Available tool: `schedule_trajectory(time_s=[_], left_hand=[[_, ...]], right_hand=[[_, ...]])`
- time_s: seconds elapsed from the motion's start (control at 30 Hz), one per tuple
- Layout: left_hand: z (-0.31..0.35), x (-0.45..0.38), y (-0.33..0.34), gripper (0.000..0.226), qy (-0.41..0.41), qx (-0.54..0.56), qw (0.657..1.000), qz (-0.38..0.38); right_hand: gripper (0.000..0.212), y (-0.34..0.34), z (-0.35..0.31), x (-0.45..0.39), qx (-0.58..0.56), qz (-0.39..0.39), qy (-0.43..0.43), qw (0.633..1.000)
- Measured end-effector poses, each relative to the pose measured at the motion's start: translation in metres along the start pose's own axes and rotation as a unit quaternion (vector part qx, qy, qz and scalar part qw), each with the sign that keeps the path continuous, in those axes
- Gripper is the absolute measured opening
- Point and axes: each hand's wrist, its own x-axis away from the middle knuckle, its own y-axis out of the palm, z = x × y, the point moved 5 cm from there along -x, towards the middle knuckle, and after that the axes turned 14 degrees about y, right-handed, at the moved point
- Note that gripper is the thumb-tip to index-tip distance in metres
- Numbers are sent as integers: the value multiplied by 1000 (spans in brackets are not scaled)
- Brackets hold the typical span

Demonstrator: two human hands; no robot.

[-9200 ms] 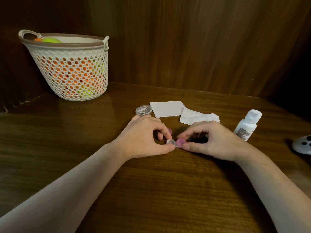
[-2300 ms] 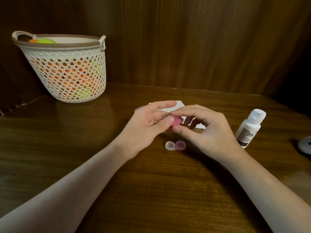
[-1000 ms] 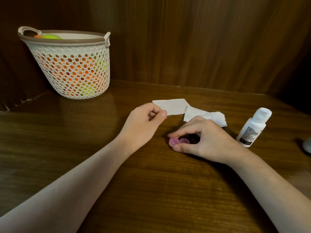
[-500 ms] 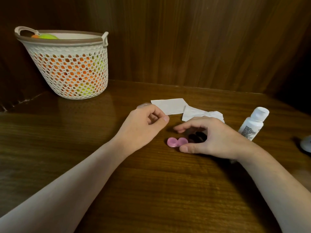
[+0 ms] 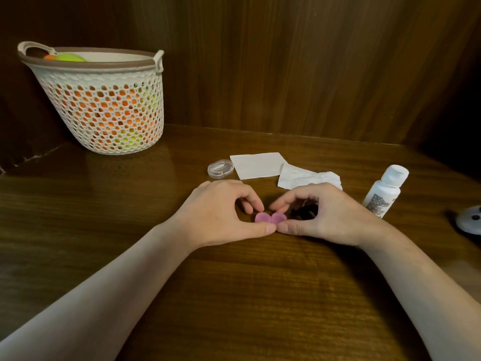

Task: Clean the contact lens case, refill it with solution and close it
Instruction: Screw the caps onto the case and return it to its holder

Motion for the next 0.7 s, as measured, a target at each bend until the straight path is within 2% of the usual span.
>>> schedule_trajectory(time_s=[0.13, 0.33, 0.57, 0.7], left_hand=[[-1, -3, 2, 40, -9, -12, 1000, 2], [-2, -4, 4, 30, -21, -10, 1000, -5], [0, -3, 3, 17, 3, 12, 1000, -14], [-4, -2, 2, 27, 11, 18, 999, -24]], right_hand=[[23, 1, -1, -1, 5, -8, -4, 1000], [21, 2, 0, -2, 4, -4, -7, 1000], [20, 3, 0, -3, 2, -10, -6, 1000], [20, 3, 1, -4, 2, -9, -3, 1000]])
